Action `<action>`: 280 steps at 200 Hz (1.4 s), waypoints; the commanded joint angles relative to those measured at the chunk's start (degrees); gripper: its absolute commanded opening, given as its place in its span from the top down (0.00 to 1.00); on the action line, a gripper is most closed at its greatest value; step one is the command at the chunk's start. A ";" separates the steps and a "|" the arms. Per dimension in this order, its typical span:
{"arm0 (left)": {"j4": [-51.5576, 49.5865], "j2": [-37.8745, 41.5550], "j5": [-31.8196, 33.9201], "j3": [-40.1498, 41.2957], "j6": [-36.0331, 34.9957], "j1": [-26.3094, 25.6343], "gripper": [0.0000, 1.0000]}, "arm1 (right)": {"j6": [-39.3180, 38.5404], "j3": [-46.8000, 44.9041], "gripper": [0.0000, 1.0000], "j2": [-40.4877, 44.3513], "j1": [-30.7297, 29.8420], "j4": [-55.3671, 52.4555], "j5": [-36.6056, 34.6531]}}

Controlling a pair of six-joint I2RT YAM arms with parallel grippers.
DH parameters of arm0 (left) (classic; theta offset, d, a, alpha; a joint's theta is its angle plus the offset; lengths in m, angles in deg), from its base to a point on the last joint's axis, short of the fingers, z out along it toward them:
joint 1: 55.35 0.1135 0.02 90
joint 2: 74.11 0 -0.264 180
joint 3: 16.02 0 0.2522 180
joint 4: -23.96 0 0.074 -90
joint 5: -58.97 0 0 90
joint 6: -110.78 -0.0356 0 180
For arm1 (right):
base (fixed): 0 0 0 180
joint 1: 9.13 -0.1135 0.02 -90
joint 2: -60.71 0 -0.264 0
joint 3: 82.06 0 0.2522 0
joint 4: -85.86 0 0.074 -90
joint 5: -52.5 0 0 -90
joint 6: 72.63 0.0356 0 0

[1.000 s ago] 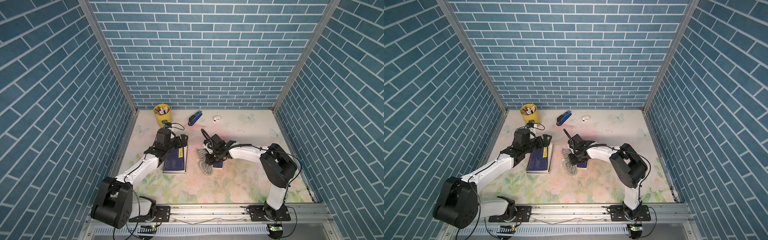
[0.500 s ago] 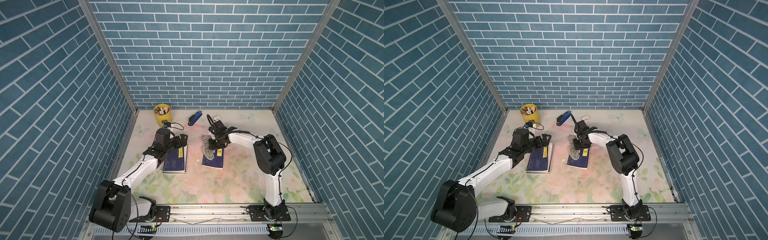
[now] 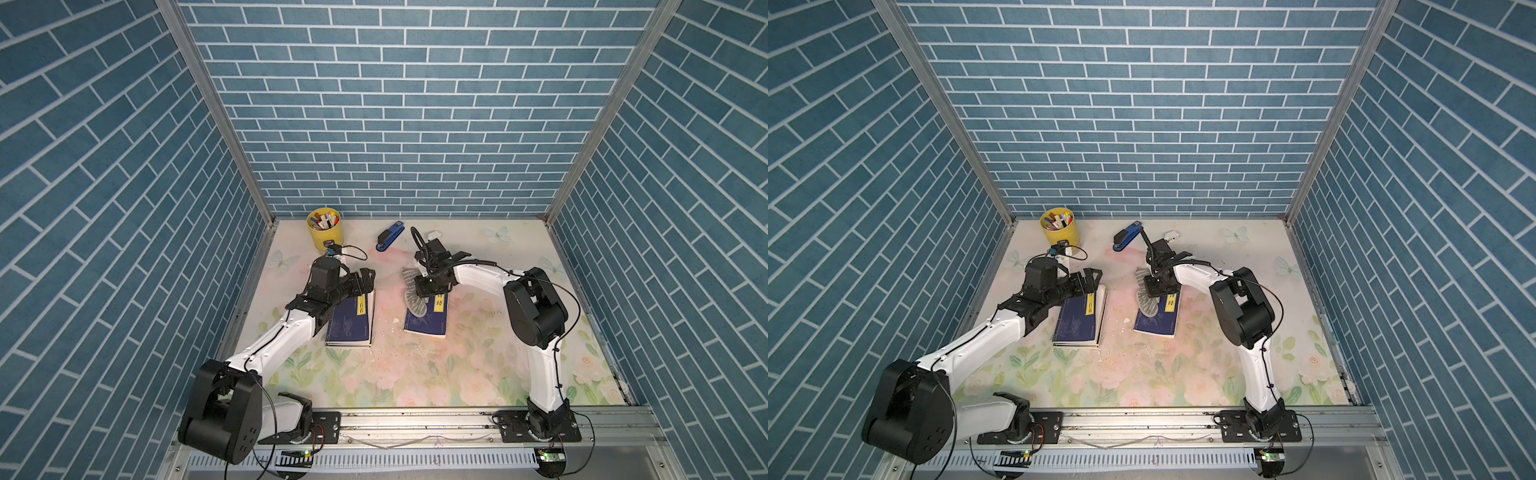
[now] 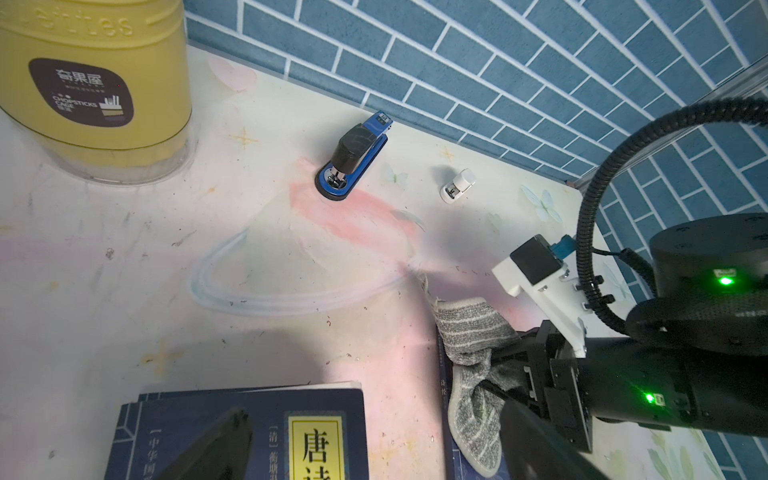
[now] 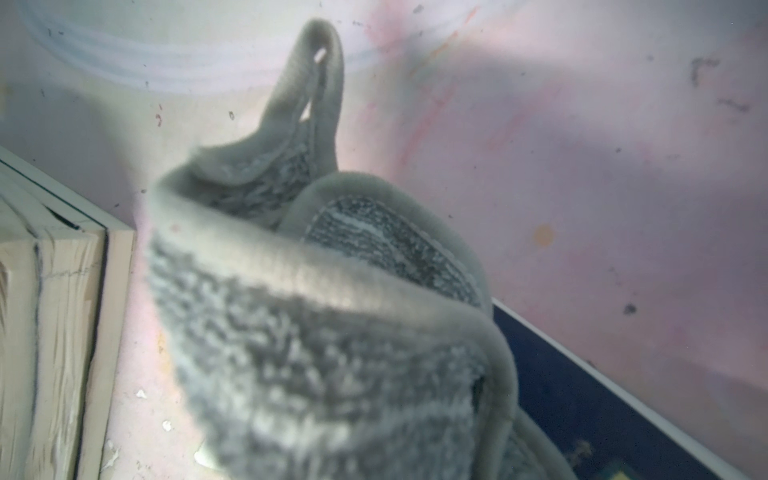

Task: Wipe the cover of the book
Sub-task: Wipe the dirt from the cover of the book.

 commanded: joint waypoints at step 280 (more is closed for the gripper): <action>0.15 0.08 0.79 1.00 -0.67 0.34 0.02 | -1.43 -4.60 1.00 0.21 1.05 -4.87 -0.19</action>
